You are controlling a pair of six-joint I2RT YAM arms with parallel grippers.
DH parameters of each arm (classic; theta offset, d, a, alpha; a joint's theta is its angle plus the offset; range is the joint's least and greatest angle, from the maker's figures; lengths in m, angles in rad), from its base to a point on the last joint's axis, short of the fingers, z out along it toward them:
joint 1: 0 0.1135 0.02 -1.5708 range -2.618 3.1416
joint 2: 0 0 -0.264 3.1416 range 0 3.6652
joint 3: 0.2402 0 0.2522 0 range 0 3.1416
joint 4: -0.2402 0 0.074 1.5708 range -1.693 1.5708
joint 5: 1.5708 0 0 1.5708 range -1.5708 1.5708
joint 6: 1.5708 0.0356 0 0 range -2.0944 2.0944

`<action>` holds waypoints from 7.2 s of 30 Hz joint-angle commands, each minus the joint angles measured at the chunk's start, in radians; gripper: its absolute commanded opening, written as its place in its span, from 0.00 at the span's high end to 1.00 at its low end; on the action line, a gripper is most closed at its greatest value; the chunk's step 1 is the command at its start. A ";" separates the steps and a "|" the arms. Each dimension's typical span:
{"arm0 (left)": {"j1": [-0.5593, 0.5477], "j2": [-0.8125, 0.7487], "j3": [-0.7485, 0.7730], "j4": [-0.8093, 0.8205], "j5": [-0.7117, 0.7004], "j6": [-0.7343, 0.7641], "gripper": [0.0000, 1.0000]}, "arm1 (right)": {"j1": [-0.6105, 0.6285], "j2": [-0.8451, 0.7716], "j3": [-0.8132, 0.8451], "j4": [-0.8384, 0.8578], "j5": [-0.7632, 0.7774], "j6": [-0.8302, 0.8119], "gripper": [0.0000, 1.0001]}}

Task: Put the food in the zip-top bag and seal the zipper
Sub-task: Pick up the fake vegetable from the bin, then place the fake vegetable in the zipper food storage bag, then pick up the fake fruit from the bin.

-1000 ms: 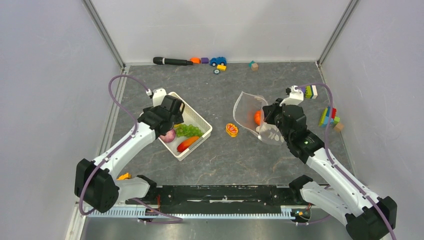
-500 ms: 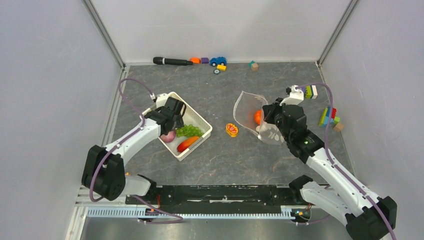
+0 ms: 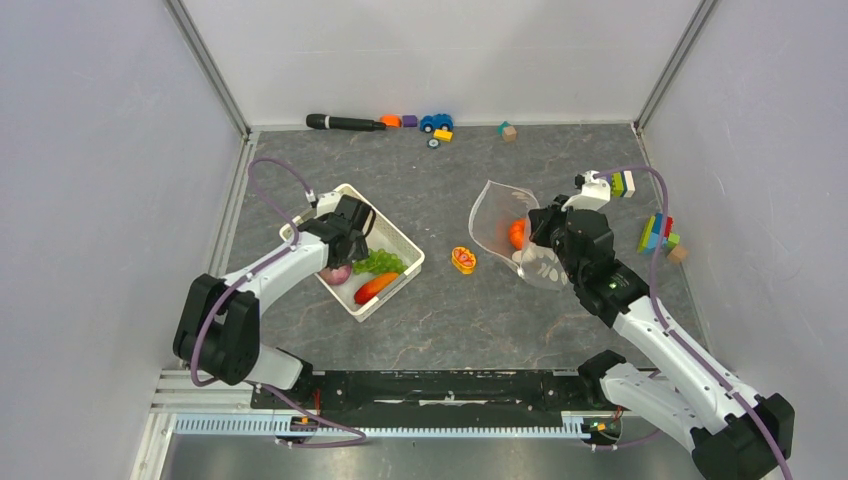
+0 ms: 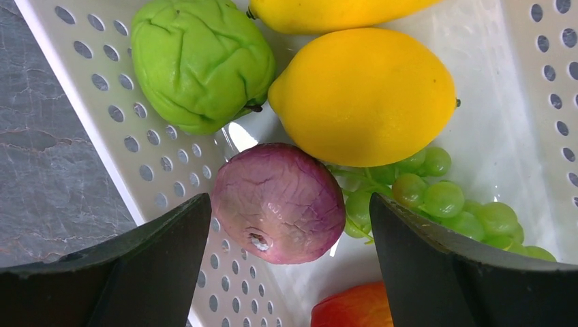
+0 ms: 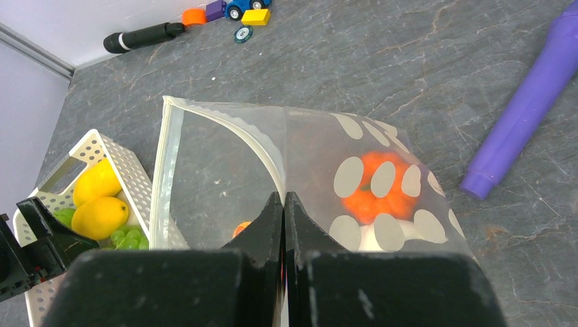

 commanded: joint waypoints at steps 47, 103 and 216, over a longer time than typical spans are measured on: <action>0.025 -0.163 -0.029 0.019 0.063 -0.036 0.76 | 0.002 -0.065 0.007 0.035 0.072 -0.027 1.00; -0.285 -0.136 0.148 0.864 0.874 0.090 0.74 | 0.001 -0.058 0.012 0.037 -0.030 -0.015 1.00; 0.086 -0.127 -0.109 0.272 0.047 -0.643 0.00 | 0.001 -0.073 0.007 0.029 0.044 -0.043 1.00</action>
